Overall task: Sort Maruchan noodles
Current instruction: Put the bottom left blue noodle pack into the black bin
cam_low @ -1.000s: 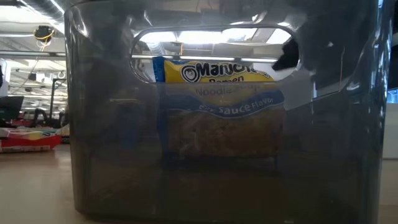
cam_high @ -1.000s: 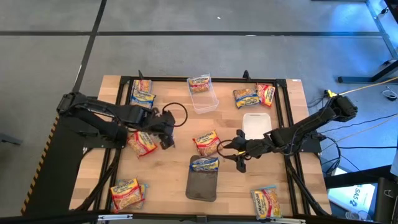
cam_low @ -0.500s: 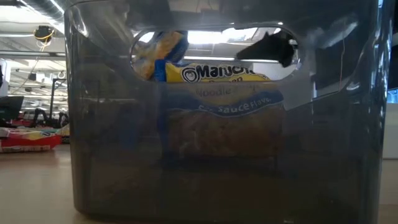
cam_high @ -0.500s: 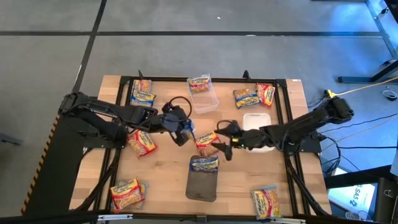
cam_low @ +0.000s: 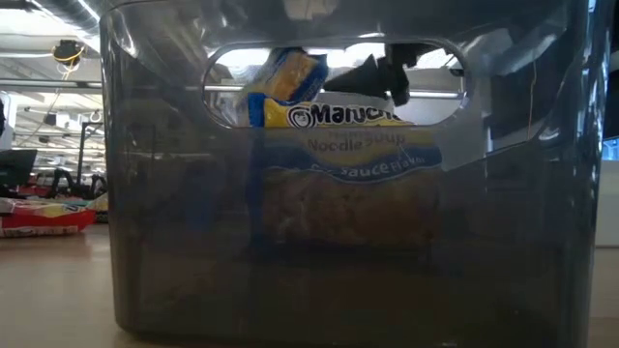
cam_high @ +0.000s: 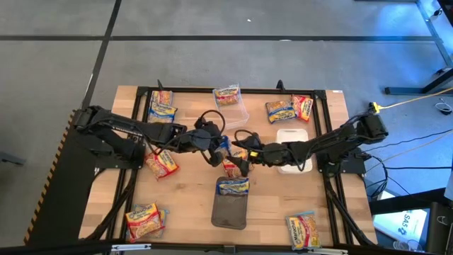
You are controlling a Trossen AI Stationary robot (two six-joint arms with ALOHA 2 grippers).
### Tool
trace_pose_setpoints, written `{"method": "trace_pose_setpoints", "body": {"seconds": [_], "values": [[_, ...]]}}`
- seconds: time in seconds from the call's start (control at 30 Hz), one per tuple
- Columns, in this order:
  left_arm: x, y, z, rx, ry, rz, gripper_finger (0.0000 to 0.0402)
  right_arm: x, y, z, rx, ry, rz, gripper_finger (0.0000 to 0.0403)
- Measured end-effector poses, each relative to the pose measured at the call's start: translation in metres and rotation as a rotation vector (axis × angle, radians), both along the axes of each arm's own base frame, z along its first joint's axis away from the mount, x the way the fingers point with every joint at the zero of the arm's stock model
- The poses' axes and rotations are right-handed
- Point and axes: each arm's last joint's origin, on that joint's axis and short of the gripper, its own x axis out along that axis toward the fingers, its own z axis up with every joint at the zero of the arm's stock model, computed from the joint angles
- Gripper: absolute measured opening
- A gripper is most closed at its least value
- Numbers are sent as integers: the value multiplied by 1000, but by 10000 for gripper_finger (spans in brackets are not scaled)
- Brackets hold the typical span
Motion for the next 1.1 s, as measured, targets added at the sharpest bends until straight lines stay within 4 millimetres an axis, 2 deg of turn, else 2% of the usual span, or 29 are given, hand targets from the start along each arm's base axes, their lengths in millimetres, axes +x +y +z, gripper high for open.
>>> {"method": "trace_pose_setpoints", "body": {"seconds": [0.2, 0.43, 0.53, 0.67, 0.87, 1.1], "values": [[2, 0, 0, 2, -13, -6, 0, 18, -2, -8, -1, 19, -10, 331], [2, -2, 2, -4, -26, -22, 0, 24, -9, -19, 2, 51, -33, 321], [3, -2, 3, -2, -34, -37, 0, 24, -9, -21, -9, 64, -37, 284], [3, -2, 3, -1, -39, -36, 6, 24, -9, -20, -36, 66, -31, 203], [3, -2, 4, 35, -27, -72, 41, 24, -8, -20, -68, 71, -21, 95], [5, -3, 13, 92, -31, -121, 122, 22, -7, -15, -80, 74, 22, 89]]}}
